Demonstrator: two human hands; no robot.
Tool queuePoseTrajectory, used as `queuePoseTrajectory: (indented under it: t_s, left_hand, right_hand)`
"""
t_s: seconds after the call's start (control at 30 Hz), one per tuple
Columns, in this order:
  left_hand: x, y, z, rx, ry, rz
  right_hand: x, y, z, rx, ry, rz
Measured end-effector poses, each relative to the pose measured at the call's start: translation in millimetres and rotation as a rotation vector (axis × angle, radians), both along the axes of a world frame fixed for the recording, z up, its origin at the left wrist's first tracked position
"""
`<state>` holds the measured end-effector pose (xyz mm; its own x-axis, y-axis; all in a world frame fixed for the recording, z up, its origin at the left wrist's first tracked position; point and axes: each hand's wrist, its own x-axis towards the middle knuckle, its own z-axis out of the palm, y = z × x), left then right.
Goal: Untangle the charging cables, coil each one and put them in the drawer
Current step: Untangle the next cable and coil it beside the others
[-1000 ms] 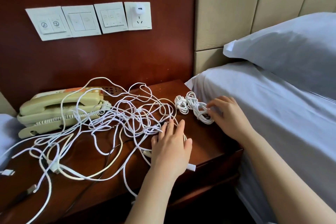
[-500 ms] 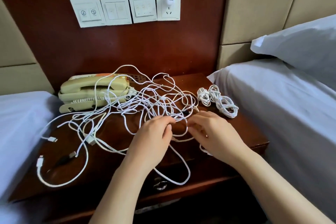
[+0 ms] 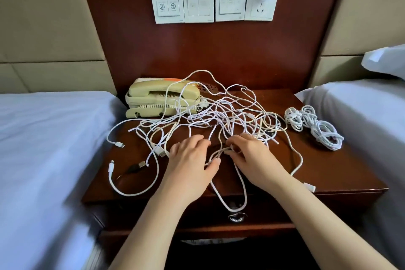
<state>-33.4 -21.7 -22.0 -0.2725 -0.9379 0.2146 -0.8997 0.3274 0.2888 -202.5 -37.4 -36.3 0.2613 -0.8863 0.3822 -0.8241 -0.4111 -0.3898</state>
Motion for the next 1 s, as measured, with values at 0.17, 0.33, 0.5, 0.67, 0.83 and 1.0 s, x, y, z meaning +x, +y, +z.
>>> queuePoseTrajectory:
  t_s: [0.17,0.33,0.5,0.67,0.83,1.0]
  left_hand:
    - [5.0,4.0,-4.9,0.061,-0.088,0.022]
    - [-3.1,6.9,-7.2,0.063,-0.168,0.051]
    - [-14.5,5.9,-20.3,0.042,-0.196,0.089]
    - [-15.3,-11.4,-23.9,0.077,-0.153,0.151]
    - [-17.2,-24.4,-26.8,0.028,-0.133,0.167]
    - [-29.2,-19.8,-13.8,-0.285,0.588,-0.104]
  right_hand:
    - [13.0,-23.8,-6.9,0.025,-0.007,0.025]
    - [18.8,-35.7,-9.2,-0.013,-0.037,0.012]
    - [15.7,-37.4,-7.3,-0.035,-0.084,0.001]
    - [8.8,-20.7,7.1,-0.108,-0.101,-0.041]
    - [-4.8,3.1,25.9,-0.203,-0.142,-0.033]
    - [2.3,18.6,28.9,-0.140,-0.345,0.137]
